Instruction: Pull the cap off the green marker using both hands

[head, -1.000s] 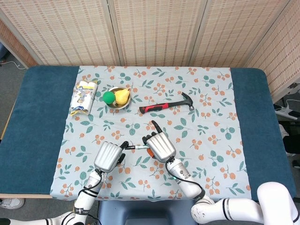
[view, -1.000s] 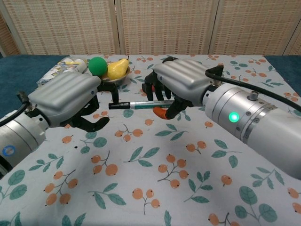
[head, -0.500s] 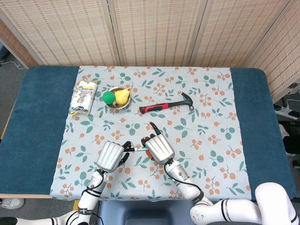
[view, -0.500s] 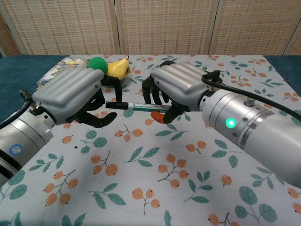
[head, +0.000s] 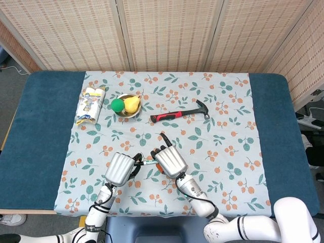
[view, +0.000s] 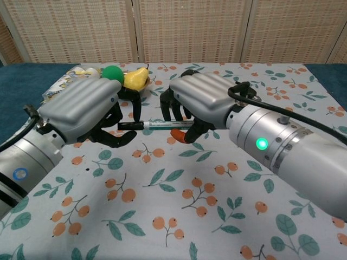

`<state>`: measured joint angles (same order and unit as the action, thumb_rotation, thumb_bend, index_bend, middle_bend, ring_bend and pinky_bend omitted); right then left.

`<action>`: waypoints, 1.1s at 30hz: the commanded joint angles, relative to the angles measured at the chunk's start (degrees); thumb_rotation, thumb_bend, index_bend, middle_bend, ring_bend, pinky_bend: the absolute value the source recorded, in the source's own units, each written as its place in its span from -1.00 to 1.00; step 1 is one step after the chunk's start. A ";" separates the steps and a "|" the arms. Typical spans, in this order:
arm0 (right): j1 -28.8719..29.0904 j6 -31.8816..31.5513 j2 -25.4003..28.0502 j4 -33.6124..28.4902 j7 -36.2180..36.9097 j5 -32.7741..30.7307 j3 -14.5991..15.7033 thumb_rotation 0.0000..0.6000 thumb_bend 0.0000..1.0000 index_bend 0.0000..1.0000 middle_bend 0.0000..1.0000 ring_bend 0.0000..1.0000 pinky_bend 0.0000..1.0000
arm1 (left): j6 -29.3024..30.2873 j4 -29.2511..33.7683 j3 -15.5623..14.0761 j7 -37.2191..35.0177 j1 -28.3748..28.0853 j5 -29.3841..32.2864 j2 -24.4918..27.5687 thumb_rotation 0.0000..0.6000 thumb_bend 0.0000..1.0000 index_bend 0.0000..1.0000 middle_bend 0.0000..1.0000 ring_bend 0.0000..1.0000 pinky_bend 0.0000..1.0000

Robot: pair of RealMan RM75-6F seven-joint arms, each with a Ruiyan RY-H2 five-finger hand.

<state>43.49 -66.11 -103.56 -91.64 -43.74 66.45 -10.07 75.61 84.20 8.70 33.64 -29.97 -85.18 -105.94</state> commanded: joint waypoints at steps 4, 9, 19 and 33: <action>-0.11 0.03 0.09 -0.02 -0.05 -0.21 0.09 1.00 -0.08 0.74 0.56 -0.03 -0.97 | 0.39 -0.61 0.08 0.64 0.04 0.24 -0.17 1.00 -0.28 0.19 1.00 0.85 0.97; -0.12 0.13 -0.03 0.11 0.16 -0.24 0.13 1.00 -0.08 0.74 0.56 -0.03 -0.97 | 1.80 -2.27 0.01 0.54 -0.15 -1.09 -1.32 1.00 0.06 0.36 1.00 0.85 0.97; -0.25 -0.12 0.73 -0.60 0.41 0.05 -0.04 1.00 -0.08 0.74 0.56 -0.03 -0.97 | 3.58 -4.88 0.41 -1.28 -0.56 -2.91 -2.24 1.00 0.31 0.50 1.00 0.85 0.97; -3.13 -1.04 1.91 5.00 3.10 -0.10 2.31 1.00 -0.07 0.72 0.56 -0.03 -0.97 | -0.05 -13.01 0.41 -7.94 -0.45 0.63 -1.34 1.00 0.21 0.44 1.00 0.85 0.96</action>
<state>40.84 -67.01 -100.87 -88.21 -41.36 66.17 -8.37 76.75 72.55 9.51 26.68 -30.37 -85.38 -106.96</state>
